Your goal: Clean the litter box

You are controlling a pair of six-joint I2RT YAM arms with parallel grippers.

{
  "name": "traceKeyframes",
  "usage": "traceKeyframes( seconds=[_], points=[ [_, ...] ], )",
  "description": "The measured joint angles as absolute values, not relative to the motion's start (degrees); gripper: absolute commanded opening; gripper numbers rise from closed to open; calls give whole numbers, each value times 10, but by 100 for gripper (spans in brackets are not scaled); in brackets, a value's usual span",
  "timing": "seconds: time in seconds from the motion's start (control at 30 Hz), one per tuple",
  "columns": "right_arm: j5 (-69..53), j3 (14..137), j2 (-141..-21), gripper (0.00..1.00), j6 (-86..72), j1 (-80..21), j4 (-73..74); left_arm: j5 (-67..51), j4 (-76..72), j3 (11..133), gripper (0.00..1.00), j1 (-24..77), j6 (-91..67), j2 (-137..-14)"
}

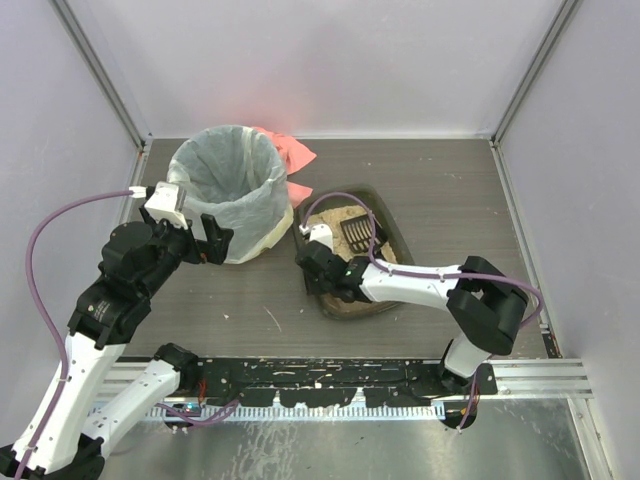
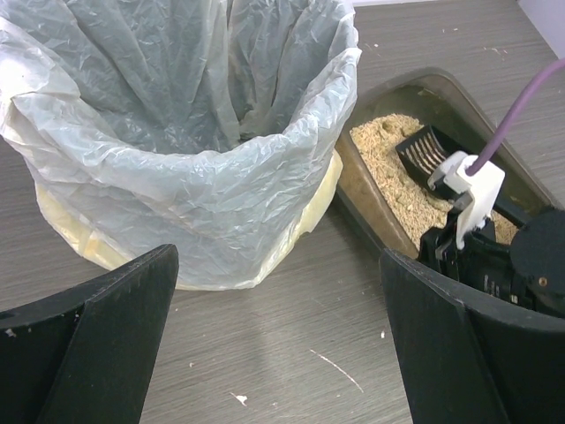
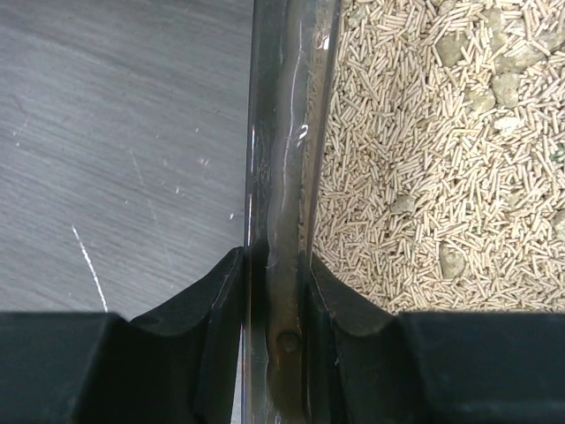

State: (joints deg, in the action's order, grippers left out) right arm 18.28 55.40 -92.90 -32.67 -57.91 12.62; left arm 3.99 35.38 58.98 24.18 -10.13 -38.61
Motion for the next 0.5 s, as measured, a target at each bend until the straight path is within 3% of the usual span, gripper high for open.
traceKeyframes(
  seconds=[0.2,0.5],
  points=[
    [205,554,-922,58,-342,-618,136,39,354,590,98,242,-107,-386],
    [226,554,-850,67,-312,-625,138,36,354,587,98,242,-112,-386]
  ],
)
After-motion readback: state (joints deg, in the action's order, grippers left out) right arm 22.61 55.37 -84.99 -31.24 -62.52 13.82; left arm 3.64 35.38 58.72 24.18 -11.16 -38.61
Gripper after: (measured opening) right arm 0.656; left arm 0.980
